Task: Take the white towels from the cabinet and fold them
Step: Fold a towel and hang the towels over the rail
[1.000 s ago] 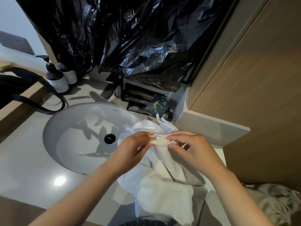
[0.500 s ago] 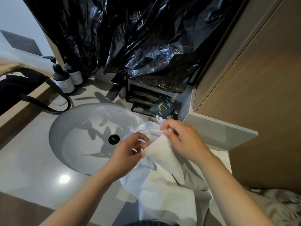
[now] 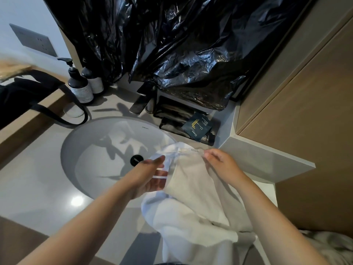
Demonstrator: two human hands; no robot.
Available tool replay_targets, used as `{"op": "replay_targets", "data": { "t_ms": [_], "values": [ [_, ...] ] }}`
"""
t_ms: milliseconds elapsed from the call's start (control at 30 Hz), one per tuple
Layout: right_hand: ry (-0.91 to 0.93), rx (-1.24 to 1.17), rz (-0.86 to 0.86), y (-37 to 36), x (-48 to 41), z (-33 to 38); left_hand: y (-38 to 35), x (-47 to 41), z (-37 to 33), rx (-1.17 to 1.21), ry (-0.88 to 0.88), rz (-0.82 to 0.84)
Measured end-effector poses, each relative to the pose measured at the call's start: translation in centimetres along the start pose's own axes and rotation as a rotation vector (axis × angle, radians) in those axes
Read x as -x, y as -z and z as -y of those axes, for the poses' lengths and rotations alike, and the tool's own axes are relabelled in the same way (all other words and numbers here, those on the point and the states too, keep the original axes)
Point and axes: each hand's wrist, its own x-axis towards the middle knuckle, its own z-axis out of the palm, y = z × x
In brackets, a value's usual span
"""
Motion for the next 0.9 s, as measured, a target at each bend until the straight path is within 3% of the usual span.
{"op": "replay_targets", "data": {
  "t_ms": [133, 267, 533, 767, 900],
  "values": [
    [-0.055, -0.041, 0.043, -0.3, -2.3, -0.5, -1.3, -2.5, -1.4, -0.113, 0.024, 0.045],
    [-0.150, -0.021, 0.123, -0.2, -4.1, -0.7, -1.4, -3.2, -2.3, -0.024, 0.063, 0.039],
    [0.035, -0.212, 0.117, 1.5, -2.8, 1.5, -2.5, -4.1, -2.8, 0.034, 0.090, 0.110],
    [0.117, -0.258, 0.085, 4.4, 0.8, 3.4, -4.7, -4.0, -5.3, -0.097, -0.193, 0.000],
    [0.242, -0.148, 0.113, 4.2, 1.3, 4.2, -6.4, -3.2, -6.8, -0.151, -0.332, 0.049]
  ]
}}
